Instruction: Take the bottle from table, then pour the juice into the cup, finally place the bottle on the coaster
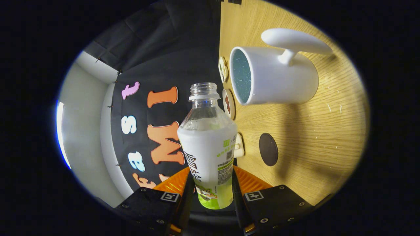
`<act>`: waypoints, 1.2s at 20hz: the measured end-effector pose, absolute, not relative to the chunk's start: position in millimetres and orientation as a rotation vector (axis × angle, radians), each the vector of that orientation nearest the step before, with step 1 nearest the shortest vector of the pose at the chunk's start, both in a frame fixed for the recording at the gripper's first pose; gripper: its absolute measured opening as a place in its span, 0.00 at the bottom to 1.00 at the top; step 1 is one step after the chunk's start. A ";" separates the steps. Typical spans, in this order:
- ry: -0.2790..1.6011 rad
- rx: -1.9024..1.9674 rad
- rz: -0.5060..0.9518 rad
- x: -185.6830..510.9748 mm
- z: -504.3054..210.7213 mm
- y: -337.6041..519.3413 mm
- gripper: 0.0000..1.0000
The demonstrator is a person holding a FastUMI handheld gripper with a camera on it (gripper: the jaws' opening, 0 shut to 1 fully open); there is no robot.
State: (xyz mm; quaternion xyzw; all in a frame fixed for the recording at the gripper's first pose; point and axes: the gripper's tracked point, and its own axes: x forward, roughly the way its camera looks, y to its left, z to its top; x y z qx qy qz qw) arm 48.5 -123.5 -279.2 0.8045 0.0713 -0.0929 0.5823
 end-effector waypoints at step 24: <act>0.117 2.004 -0.225 56.3 -256.2 -130.8 0.58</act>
